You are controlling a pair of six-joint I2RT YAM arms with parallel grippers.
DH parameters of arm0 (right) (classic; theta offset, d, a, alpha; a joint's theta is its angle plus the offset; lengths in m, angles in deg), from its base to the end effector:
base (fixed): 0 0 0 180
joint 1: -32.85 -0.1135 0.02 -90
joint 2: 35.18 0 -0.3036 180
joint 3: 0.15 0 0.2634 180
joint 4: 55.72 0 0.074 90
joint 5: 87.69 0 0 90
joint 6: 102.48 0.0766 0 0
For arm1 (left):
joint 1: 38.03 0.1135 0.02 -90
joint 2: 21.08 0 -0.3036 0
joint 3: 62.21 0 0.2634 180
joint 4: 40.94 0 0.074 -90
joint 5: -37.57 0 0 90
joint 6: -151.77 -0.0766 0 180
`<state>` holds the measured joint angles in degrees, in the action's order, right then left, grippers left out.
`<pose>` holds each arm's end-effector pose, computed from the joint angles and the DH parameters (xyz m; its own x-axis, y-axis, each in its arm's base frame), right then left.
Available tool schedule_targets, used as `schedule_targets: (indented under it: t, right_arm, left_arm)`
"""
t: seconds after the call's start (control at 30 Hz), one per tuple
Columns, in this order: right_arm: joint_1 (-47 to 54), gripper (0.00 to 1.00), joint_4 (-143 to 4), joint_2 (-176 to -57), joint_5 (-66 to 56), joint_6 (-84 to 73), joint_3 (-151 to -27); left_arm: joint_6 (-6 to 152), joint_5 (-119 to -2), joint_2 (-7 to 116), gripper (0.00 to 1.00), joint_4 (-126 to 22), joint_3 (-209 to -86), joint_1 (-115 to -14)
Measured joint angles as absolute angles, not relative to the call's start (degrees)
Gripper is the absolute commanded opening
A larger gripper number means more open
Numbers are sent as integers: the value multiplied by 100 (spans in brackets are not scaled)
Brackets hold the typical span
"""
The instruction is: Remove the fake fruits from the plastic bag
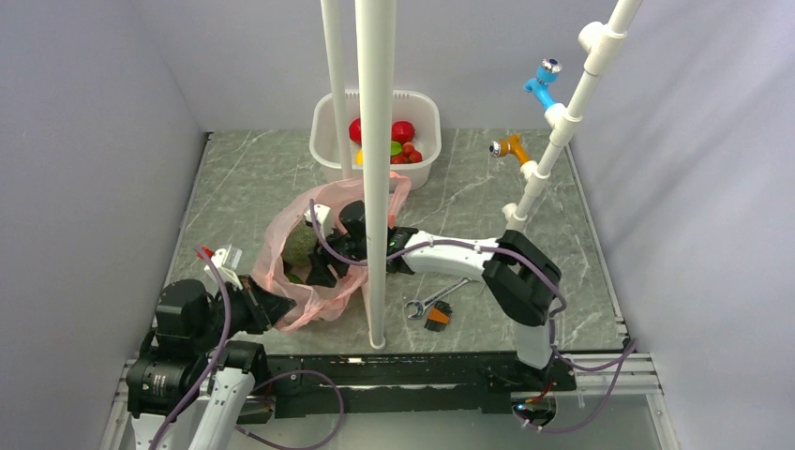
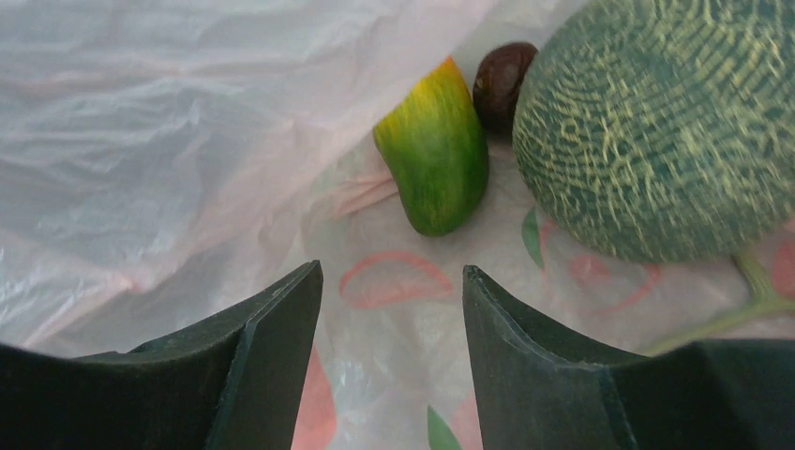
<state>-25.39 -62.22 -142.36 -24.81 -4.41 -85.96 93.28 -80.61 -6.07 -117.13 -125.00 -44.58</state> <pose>0.2233 0.4271 0.2411 -0.3796 -0.3759 -0.8453 -0.9248 0.1804 0.3351 0.0239 -0.0392 0.3199 -0.6712 -0.3867 -0.6324 0.1905 0.7346 -0.6513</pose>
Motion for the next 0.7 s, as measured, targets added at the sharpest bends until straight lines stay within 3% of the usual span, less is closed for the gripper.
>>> schedule_targets:
  t: [0.33, 0.7]
  right_arm:
    - [-2827, 73, -6008, -14955, -2909, -646, -9387]
    - [-2904, 77, -5145, -15619, -3125, -541, -9556]
  left_arm:
    - [9782, -8343, -793, 0, -11455, -12131, -4458]
    - [10056, -8419, -941, 0, -11387, -12032, -4458]
